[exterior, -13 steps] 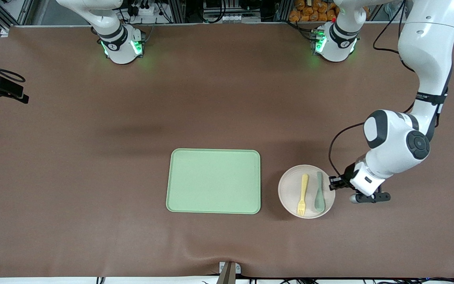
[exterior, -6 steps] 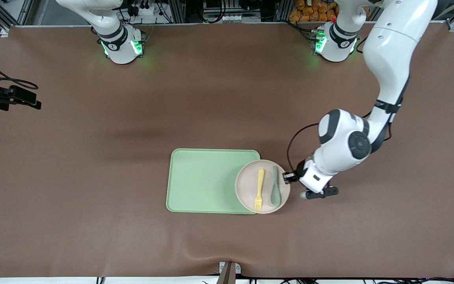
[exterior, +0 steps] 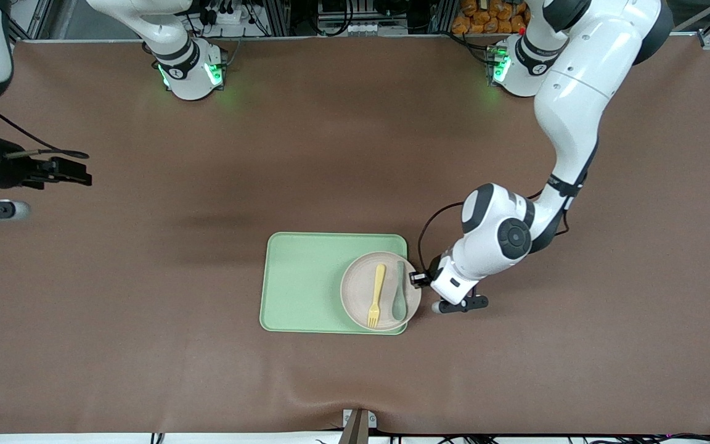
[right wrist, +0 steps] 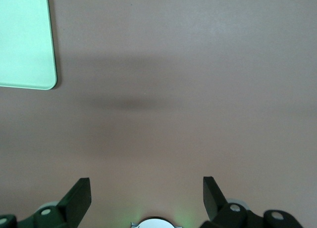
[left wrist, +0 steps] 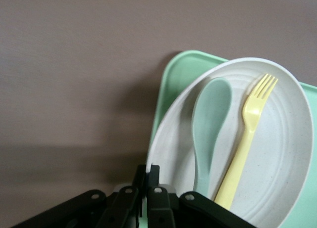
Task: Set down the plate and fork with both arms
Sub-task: 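Slide the plate onto the green placemat while the right gripper approaches, then lower the right gripper onto the yellow fork while the left gripper releases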
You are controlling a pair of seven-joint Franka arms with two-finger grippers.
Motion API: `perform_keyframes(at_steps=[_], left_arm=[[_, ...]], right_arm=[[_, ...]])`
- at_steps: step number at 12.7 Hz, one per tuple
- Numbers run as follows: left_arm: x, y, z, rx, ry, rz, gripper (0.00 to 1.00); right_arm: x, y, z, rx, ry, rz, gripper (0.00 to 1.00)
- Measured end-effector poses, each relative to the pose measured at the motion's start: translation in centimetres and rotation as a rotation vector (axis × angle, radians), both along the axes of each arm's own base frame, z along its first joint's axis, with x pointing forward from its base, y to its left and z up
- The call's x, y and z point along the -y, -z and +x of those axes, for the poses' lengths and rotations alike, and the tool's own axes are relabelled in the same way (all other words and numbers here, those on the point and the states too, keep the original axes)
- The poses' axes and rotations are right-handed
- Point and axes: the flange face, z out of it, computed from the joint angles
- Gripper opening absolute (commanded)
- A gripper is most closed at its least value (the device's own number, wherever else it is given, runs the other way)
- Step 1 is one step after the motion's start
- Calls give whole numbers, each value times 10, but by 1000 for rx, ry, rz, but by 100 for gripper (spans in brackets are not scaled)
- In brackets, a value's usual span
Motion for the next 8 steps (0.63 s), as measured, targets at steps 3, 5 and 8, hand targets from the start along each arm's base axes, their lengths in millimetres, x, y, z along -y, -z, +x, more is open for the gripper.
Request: perform_keyframes(at_steps=[3, 5, 8], left_arm=[[20, 20, -9, 12, -19, -4, 0], [26, 29, -13, 10, -22, 1, 0], [34, 34, -16, 22, -30, -9, 0]], right_arm=[[-41, 28, 20, 24, -51, 35, 100], [-85, 58, 31, 13, -100, 74, 100], [-155, 111, 50, 63, -183, 80, 100]])
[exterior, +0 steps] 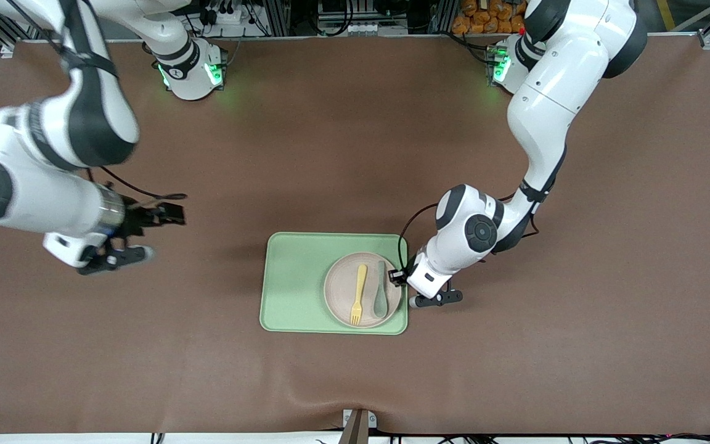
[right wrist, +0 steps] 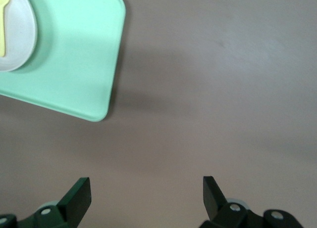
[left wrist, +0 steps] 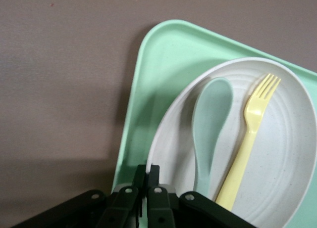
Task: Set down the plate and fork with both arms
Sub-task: 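Lower the right gripper onto the yellow fork while the left gripper releases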
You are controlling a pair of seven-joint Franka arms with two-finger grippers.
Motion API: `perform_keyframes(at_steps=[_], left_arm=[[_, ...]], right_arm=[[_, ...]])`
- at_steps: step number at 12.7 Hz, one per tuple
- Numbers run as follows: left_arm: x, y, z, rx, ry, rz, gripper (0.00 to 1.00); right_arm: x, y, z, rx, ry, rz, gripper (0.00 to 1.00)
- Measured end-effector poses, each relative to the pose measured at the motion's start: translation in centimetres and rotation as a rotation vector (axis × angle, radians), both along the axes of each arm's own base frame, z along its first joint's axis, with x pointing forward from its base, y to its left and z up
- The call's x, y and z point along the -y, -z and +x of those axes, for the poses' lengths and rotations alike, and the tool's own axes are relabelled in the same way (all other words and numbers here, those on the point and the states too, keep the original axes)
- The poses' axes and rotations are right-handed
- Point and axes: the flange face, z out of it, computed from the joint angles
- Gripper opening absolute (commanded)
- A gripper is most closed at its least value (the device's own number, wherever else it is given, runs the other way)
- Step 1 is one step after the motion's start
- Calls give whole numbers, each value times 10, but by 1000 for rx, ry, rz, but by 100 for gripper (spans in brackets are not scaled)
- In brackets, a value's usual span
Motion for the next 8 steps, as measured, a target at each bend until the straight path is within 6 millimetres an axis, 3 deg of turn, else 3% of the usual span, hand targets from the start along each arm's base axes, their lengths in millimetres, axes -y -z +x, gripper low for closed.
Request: perform_keyframes(at_steps=[2, 3, 4, 5, 8], left_arm=[[7, 1, -3, 5, -8, -7, 0], [10, 2, -5, 6, -13, -10, 6], [12, 2, -5, 7, -16, -11, 65], [12, 3, -5, 4, -20, -11, 100], [7, -3, 2, 20, -38, -18, 100]], right_arm=[[-37, 31, 6, 28, -32, 24, 100], [-60, 47, 8, 44, -42, 50, 100], [-84, 64, 9, 68, -51, 78, 100], [-105, 80, 11, 99, -61, 96, 100], [-163, 118, 13, 180, -110, 120, 100]])
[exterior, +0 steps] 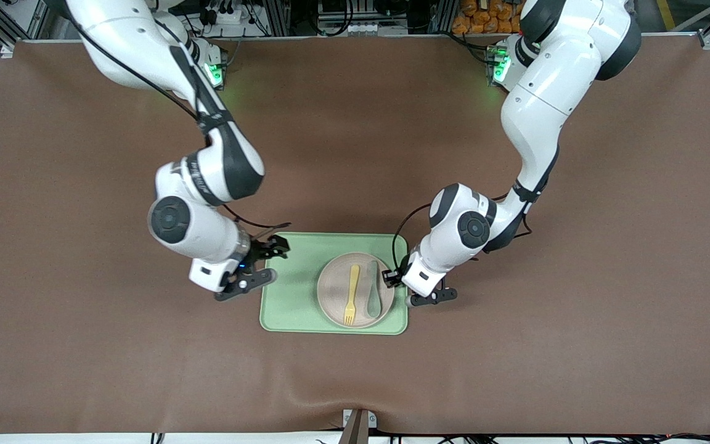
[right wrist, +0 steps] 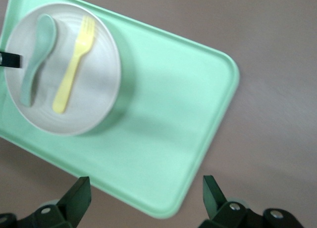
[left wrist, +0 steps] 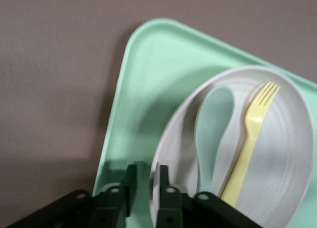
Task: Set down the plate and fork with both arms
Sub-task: 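Lower the right gripper onto the yellow fork while the left gripper releases, then grasp the yellow fork with the right gripper while the left gripper withdraws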
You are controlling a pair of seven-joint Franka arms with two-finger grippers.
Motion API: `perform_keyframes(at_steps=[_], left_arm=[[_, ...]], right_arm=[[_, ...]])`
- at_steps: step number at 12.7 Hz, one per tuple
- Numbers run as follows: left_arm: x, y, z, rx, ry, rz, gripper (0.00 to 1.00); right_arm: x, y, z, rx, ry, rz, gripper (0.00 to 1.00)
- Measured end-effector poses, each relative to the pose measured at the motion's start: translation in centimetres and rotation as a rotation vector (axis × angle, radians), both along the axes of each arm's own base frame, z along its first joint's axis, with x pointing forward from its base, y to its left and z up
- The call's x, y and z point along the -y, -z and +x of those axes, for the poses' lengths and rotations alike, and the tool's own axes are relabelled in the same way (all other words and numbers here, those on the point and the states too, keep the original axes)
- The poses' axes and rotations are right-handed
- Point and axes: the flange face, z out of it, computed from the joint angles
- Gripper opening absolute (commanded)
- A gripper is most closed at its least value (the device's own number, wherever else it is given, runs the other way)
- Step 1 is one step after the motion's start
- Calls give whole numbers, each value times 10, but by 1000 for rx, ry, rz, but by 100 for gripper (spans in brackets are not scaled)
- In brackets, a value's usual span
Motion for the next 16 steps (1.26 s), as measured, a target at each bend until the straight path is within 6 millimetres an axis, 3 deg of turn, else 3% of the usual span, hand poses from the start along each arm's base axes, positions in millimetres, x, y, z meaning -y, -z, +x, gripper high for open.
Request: perform_keyframes(at_steps=[3, 6, 10, 13, 16], left_arm=[[-11, -44, 20, 35, -15, -11, 100], [-30, -122, 27, 3, 6, 20, 100], [-89, -235, 25, -40, -5, 77, 100], [-131, -285, 14, -89, -7, 125, 100], [-194, -322, 17, -82, -32, 146, 100]], right_arm=[[-40, 23, -3, 68, -27, 17, 100], [-64, 40, -3, 113, 67, 41, 100], [-112, 58, -3, 113, 216, 65, 100], [-142, 75, -11, 183, 242, -32, 100], [-159, 88, -16, 218, 242, -67, 100]])
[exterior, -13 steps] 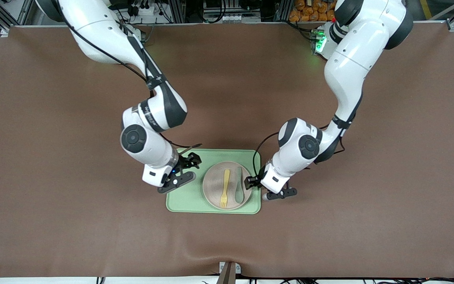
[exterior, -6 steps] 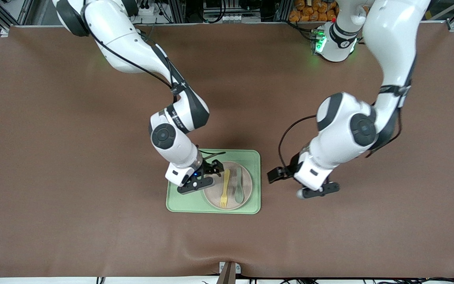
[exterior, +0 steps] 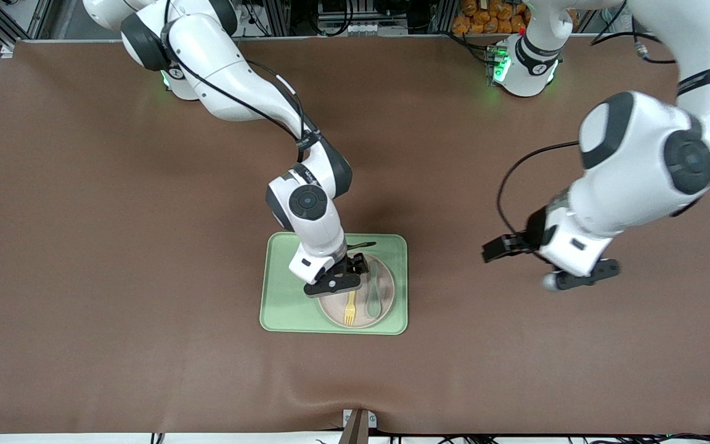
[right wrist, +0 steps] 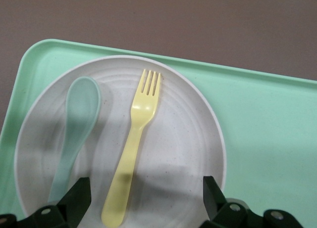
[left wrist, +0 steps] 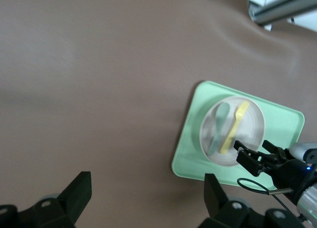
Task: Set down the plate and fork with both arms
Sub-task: 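Grasp the yellow fork with the right gripper while the left gripper withdraws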
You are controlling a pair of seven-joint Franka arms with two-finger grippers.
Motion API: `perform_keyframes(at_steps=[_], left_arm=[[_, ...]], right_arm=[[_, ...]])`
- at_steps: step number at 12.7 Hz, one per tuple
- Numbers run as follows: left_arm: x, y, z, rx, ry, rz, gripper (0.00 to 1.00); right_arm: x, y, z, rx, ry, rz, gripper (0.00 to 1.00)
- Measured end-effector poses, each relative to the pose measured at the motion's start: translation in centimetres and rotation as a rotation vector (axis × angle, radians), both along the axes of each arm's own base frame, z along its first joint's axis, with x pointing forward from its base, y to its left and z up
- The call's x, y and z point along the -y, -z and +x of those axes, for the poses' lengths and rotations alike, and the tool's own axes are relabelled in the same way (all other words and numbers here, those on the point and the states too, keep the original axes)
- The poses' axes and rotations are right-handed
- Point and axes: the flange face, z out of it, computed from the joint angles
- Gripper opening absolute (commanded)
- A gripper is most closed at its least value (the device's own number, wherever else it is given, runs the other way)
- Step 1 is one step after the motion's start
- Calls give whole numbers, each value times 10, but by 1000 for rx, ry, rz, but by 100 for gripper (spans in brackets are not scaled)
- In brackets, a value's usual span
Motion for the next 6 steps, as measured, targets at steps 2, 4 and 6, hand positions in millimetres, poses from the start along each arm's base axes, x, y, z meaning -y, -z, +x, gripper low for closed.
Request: perform_keyframes(at_steps=[2, 4, 6], left_arm=[[-40, -24, -2, 21, 0, 12, 100], [-51, -53, -12, 48, 1, 22, 100], [-64, -69, -18, 63, -18, 29, 100]], right_arm=[[-2, 7, 1, 7, -9, -11, 100], [-4, 15, 0, 24, -28, -27, 100], [-5, 23, 0, 37, -33, -23, 100]])
